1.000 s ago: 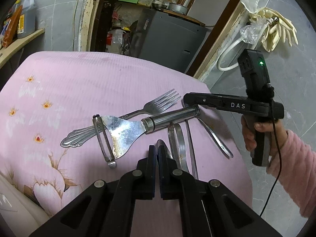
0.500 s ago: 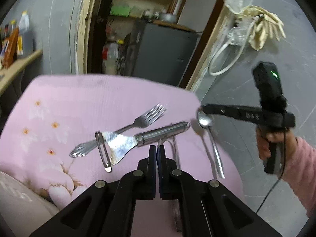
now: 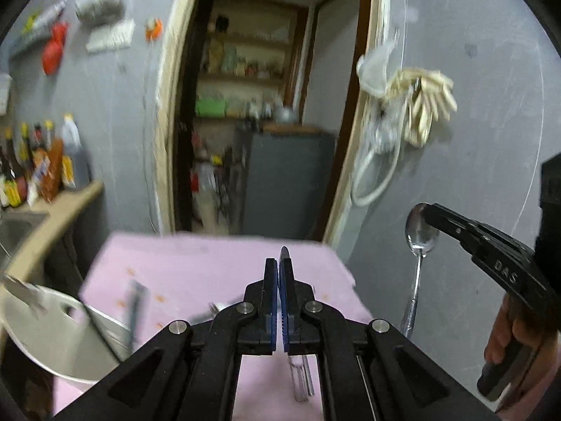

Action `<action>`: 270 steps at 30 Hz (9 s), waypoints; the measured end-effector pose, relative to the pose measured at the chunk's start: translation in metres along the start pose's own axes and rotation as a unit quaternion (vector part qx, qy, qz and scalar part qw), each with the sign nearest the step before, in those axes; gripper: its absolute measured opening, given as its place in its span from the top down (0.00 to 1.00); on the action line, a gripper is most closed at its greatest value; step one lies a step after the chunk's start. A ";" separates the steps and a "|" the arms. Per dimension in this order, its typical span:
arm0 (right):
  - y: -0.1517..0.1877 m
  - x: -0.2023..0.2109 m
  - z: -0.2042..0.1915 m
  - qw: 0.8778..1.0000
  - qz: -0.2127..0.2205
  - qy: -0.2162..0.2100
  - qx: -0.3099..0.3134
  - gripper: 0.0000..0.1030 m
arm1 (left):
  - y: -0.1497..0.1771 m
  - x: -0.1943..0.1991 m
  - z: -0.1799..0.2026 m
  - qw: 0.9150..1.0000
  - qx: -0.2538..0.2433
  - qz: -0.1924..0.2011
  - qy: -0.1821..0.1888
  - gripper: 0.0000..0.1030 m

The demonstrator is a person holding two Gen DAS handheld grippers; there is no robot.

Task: Organize utensils
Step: 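Lift the spoon with the left tool while the right tool lifts its spoon toward the caddy, then open the left tool over the white caddy while the right tool releases its spoon, then move both tools back over the remaining utensils on the cloth, then grasp the wire tongs with the left tool while the right tool grasps the thin metal skewer, then carry the tongs with the left tool while the right tool carries the skewer to the caddy, then open the left tool into the caddy while the right tool drops the skewer in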

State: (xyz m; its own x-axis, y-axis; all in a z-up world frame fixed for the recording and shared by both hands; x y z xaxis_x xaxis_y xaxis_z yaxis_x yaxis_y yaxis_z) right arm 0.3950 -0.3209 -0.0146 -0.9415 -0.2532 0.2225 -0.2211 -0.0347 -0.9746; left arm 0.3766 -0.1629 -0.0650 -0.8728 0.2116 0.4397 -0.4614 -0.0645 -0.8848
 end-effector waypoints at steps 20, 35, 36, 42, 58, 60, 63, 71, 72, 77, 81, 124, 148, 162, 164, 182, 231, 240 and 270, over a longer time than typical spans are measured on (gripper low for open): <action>-0.017 -0.028 -0.213 0.994 0.087 -0.002 0.069 0.98 | -0.077 0.106 -0.225 0.980 -0.007 0.119 -0.162 0.98; 0.046 -0.044 -0.246 0.987 0.067 0.032 0.142 0.98 | -0.030 0.070 -0.234 0.965 -0.094 0.137 -0.202 0.98; 0.048 -0.044 -0.249 0.987 0.066 0.030 0.146 0.98 | -0.026 0.071 -0.231 0.966 -0.095 0.139 -0.198 0.98; 0.061 -0.044 -0.257 0.985 0.052 0.013 0.162 0.98 | -0.008 0.071 -0.208 0.966 -0.113 0.140 -0.185 0.97; 0.041 -0.006 -0.181 0.999 0.026 -0.019 0.014 0.47 | 0.015 0.071 -0.210 0.997 0.046 0.047 -0.048 0.78; 0.031 0.005 -0.156 0.999 0.033 -0.004 0.001 0.38 | 0.012 0.078 -0.207 0.995 0.067 0.056 -0.049 0.66; 0.017 0.020 -0.119 0.999 0.042 0.020 -0.006 0.21 | 0.005 0.086 -0.196 0.993 0.082 0.067 -0.051 0.52; -0.012 0.049 -0.048 0.996 0.053 0.072 0.019 0.01 | -0.022 0.100 -0.124 0.990 0.067 0.102 -0.066 0.02; -0.014 0.051 -0.041 0.995 0.054 0.077 0.022 0.01 | -0.025 0.099 -0.113 0.990 0.062 0.107 -0.070 0.01; -0.021 0.064 -0.014 0.993 0.057 0.098 0.028 0.01 | -0.032 0.091 -0.064 0.989 0.027 0.122 -0.075 0.00; -0.017 0.069 0.005 0.993 0.049 0.107 0.030 0.01 | -0.030 0.080 -0.029 0.991 0.006 0.117 -0.065 0.00; 0.202 -0.112 0.095 0.965 -0.236 -0.063 -0.097 0.46 | 0.097 -0.145 0.020 0.979 0.011 -0.201 0.000 0.43; 0.220 -0.165 0.052 0.948 -0.293 -0.101 -0.078 0.65 | 0.118 -0.173 0.003 0.965 0.048 -0.259 0.011 0.78; 0.227 -0.183 -0.011 0.921 -0.362 -0.134 -0.039 0.74 | 0.135 -0.129 -0.018 0.965 0.061 -0.255 -0.009 0.78; 0.230 -0.184 -0.017 0.919 -0.372 -0.128 -0.030 0.74 | 0.136 -0.126 -0.020 0.965 0.062 -0.253 -0.008 0.78; 0.241 -0.120 -0.016 0.880 -0.469 -0.079 0.001 0.91 | 0.148 -0.109 -0.031 0.959 0.084 -0.271 0.018 0.77; 0.121 0.015 -0.046 0.970 -0.126 -0.101 -0.182 0.96 | 0.061 0.031 -0.042 0.990 0.040 -0.098 0.091 0.79; 0.013 0.016 -0.107 0.974 -0.005 -0.154 -0.164 0.96 | 0.015 0.087 -0.084 0.995 0.041 -0.056 0.072 0.79; 0.046 -0.041 -0.200 0.989 -0.014 -0.127 -0.071 0.86 | 0.016 0.073 -0.228 0.998 0.048 -0.039 -0.014 0.78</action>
State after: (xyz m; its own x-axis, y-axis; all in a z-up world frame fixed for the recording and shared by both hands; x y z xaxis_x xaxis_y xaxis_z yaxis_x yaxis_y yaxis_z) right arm 0.3728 -0.1185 -0.0645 -0.8447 -0.4889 0.2180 -0.2962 0.0877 -0.9511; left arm 0.3414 0.0740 -0.0823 -0.8372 0.1927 0.5119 -0.5400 -0.1432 -0.8294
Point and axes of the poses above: each gripper's, at about its wrist camera, not at the fingertips, and x roughly against the way its jaws point, z to its right, y to its underside, the point moved 6 cm from there along -x, roughly the way its jaws point, and after that the axes turned 1 degree about -z, right-handed, at the moved point
